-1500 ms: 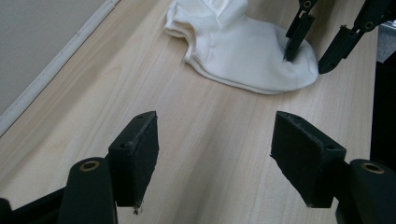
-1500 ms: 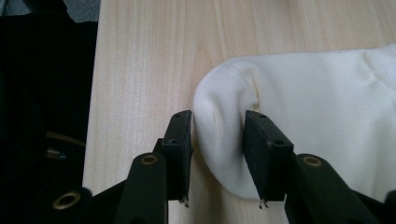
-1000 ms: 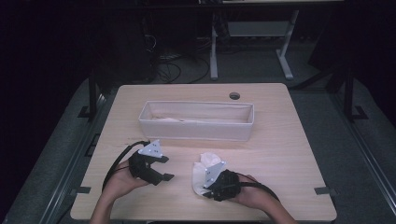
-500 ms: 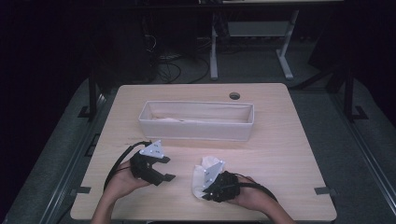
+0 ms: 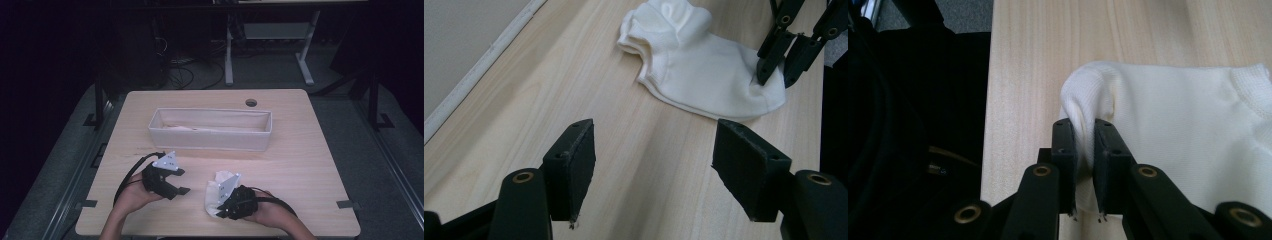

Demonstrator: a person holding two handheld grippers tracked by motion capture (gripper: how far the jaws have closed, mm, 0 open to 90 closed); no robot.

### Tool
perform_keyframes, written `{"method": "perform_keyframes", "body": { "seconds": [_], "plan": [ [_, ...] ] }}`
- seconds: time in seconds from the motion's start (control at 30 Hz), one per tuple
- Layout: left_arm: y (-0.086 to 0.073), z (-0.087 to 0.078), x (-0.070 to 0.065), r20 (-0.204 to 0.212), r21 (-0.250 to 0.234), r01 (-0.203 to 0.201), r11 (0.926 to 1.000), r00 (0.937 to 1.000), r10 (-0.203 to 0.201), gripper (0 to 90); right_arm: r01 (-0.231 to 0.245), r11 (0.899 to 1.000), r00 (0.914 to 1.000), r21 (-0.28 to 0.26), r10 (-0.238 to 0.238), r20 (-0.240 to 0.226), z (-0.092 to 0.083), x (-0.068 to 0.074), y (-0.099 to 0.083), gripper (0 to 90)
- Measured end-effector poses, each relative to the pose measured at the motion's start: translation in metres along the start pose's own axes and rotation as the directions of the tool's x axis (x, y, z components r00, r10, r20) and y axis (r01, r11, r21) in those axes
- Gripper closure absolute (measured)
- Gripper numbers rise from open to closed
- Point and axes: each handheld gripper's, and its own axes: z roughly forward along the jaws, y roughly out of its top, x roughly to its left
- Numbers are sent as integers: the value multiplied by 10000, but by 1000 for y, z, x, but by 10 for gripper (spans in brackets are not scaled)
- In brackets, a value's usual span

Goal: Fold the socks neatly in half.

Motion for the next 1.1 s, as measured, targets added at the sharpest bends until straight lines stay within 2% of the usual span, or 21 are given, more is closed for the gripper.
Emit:
{"method": "perform_keyframes", "body": {
  "seconds": [0.47,0.67,0.87,1.1],
  "plan": [
    [3,11,-6,331,69,-164,9998,9993,162,410,166,9998,9995,-82,-168,-276,-4,7,7,804],
    [4,16,-8,479,33,-223,9997,9986,221,442,212,9997,9995,-132,-215,-235,-7,7,10,804],
    [3,22,-7,818,21,-121,9999,9966,119,492,193,9998,9994,-72,-195,-282,-5,8,10,804],
    [7,31,-12,1024,307,-525,9981,9935,491,596,265,9996,9991,-126,-269,-314,-5,10,13,804]
  ]
}}
